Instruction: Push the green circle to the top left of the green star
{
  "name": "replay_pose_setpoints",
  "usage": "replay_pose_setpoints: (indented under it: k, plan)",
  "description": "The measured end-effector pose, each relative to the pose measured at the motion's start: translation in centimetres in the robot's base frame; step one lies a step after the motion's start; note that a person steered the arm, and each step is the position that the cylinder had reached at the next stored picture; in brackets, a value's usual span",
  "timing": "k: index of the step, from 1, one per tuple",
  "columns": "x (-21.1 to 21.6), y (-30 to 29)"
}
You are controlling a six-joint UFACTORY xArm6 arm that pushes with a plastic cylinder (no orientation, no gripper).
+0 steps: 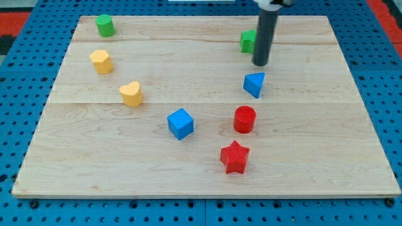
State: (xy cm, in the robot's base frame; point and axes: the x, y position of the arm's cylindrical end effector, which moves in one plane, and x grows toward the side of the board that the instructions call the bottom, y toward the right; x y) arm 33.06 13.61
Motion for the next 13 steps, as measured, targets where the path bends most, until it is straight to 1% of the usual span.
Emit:
replay_pose_setpoints:
  k: [1,2,3,4,5,6,7,8,9,10,11,13]
  plan:
    - [-1.5,5.3]
    - [-7.0,5.4]
    - [-9.6,2.7]
    - [-8.6,-1.1]
    - [-8.4,-2.0]
    - [-5.9,-2.0]
    - [-4.4,-2.4]
    - [-9.2,-3.7]
    - [-10.0,-9.0]
    - [-7.4,-8.2]
    - [-5.2,-5.9]
    - [-3.8,-4.1]
